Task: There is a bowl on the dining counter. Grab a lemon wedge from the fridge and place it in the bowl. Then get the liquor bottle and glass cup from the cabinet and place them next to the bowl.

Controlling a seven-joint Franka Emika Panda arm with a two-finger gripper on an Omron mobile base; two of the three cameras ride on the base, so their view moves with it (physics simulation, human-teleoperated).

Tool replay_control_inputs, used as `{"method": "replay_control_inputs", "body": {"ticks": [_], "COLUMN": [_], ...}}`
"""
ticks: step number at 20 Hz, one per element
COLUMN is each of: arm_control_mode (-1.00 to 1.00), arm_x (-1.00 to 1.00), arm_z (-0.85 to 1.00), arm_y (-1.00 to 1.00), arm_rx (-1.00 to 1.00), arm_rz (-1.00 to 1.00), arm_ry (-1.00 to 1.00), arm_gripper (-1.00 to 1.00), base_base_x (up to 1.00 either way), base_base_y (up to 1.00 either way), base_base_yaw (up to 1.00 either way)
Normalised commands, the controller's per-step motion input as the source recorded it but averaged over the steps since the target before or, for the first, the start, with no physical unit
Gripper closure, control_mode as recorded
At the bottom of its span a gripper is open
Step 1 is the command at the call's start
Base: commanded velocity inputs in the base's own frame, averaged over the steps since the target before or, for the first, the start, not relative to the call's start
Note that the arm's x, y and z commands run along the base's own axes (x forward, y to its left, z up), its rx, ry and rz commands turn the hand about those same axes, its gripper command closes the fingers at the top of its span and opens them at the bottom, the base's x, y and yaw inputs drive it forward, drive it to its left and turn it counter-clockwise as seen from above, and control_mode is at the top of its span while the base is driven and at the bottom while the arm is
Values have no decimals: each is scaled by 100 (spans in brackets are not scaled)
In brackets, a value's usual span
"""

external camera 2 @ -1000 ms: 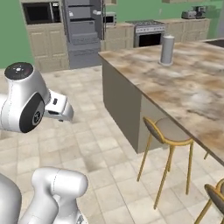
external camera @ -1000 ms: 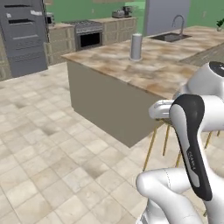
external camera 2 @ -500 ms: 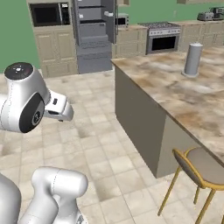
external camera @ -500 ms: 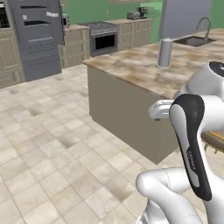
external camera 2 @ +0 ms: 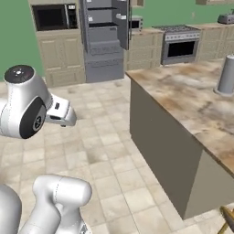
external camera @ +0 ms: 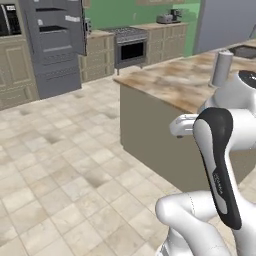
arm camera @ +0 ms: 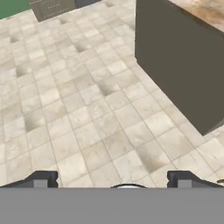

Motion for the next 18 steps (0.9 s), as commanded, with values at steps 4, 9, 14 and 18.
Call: {"method": "replay_control_inputs", "body": {"ticks": [4,9,14,18], "arm_control_mode": [100,100,100,100], "arm_x": [0,0,0,0], "arm_z": [0,0,0,0], "arm_y": [0,0,0,0], "arm_rx": [0,0,0,0], "arm_rz": [0,0,0,0], "arm_ry": [0,0,0,0], "arm_gripper": [-100,-100,-100,-100], "base_base_x": [100,100,100,100], "base_base_y": [30,45,52,53], "base_base_yaw": [-7,-13,-15,-17]}}
